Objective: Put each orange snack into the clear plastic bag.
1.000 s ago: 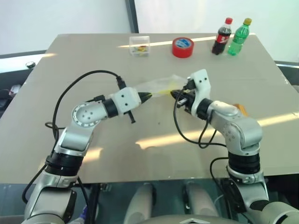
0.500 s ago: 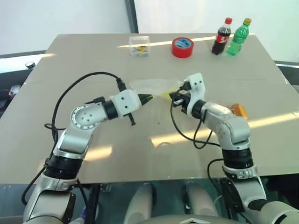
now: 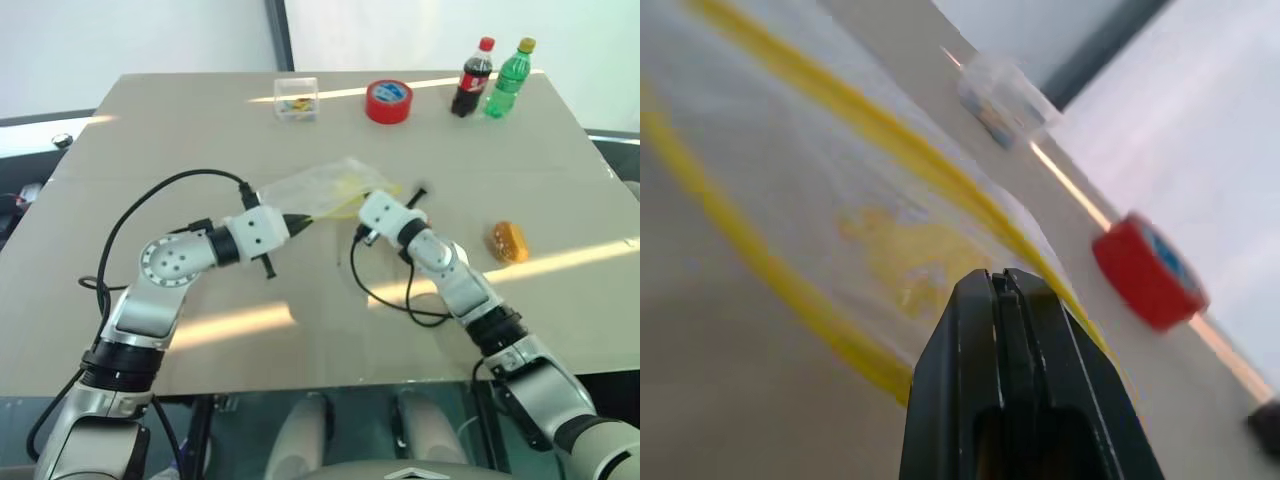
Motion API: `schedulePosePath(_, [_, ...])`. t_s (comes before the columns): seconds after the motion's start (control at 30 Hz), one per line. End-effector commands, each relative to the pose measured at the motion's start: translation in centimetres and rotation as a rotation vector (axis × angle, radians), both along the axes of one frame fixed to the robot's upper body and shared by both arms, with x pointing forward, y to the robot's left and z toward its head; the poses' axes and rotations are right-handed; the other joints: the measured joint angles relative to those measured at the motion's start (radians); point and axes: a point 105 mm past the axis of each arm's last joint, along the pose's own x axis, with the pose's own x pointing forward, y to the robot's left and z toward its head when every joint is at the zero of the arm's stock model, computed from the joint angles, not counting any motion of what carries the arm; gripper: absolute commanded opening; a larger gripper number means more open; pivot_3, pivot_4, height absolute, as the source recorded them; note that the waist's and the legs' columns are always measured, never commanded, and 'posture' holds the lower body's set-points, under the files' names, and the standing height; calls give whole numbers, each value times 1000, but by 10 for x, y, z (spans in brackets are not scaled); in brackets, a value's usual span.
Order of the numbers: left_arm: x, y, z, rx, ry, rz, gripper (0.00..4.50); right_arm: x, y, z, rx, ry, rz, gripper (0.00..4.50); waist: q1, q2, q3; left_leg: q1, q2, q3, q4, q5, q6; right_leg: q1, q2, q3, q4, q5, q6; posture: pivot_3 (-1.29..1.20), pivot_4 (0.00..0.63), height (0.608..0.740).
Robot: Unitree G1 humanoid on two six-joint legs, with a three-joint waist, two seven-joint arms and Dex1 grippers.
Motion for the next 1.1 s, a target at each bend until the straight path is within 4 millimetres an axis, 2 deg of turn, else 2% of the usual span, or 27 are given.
schedulePosePath(0.03, [0, 4, 12, 5, -48, -21, 0, -11, 25, 18, -101, -168, 109, 33, -7, 0, 0, 0, 0, 0, 0, 0, 0, 0, 0, 0, 0, 0, 0, 0, 150, 740])
schedulePosePath(0.27, [-4, 5, 11, 2, -50, -51, 0, 1, 34, 19, -186, -196, 123, 33, -12, 0, 0, 0, 0, 0, 0, 0, 0, 0, 0, 0, 0, 0, 0, 0, 150, 740])
schedulePosePath(0.4, [-5, 12, 14, -8, -71, -48, 0, 7, 34, 21, -208, -191, 117, 33, -13, 0, 0, 0, 0, 0, 0, 0, 0, 0, 0, 0, 0, 0, 0, 0, 150, 740])
schedulePosePath(0.43, [-5, 16, 15, -10, -75, -42, 0, 8, 34, 22, -211, -194, 116, 553, -13, 0, 0, 0, 0, 0, 0, 0, 0, 0, 0, 0, 0, 0, 0, 0, 150, 740])
schedulePosePath(0.47, [-5, 19, 16, -11, -76, -39, 0, 8, 33, 22, -214, -195, 115, 816, -13, 0, 0, 0, 0, 0, 0, 0, 0, 0, 0, 0, 0, 0, 0, 0, 150, 740])
schedulePosePath(0.57, [-5, 26, 15, -6, -80, -36, 0, 8, 34, 21, -219, -195, 121, 2217, -13, 0, 0, 0, 0, 0, 0, 0, 0, 0, 0, 0, 0, 0, 0, 0, 150, 740])
schedulePosePath(0.6, [-6, 27, 14, -3, -77, -40, 0, 7, 34, 21, -224, -197, 122, 2869, -13, 0, 0, 0, 0, 0, 0, 0, 0, 0, 0, 0, 0, 0, 0, 0, 150, 740])
schedulePosePath(0.63, [-5, 29, 13, -3, -76, -41, 0, 7, 34, 21, -227, -200, 123, 3236, -13, 0, 0, 0, 0, 0, 0, 0, 0, 0, 0, 0, 0, 0, 0, 0, 150, 740])
schedulePosePath(0.7, [-3, 31, 14, -14, -83, -32, 0, 6, 34, 20, -237, -202, 125, 4242, -13, 0, 0, 0, 0, 0, 0, 0, 0, 0, 0, 0, 0, 0, 0, 0, 150, 740])
schedulePosePath(0.73, [-3, 31, 14, -16, -84, -30, 0, 5, 33, 19, -240, -202, 126, 4383, -13, 0, 0, 0, 0, 0, 0, 0, 0, 0, 0, 0, 0, 0, 0, 0, 150, 740])
schedulePosePath(0.97, [9, 34, 7, -70, -75, 43, 0, -4, 13, 26, -206, -143, 105, 4383, -10, 0, 0, 0, 0, -1, 0, 0, 0, 0, 0, 0, 0, 0, 0, 0, 150, 740])
schedulePosePath(1.1, [16, 33, 8, -107, -86, 75, 0, -14, -8, 38, -77, -30, 64, 4383, -9, 0, 0, 0, 0, -1, 0, -1, 1, 0, 0, 0, 0, 0, 0, 0, 150, 740])
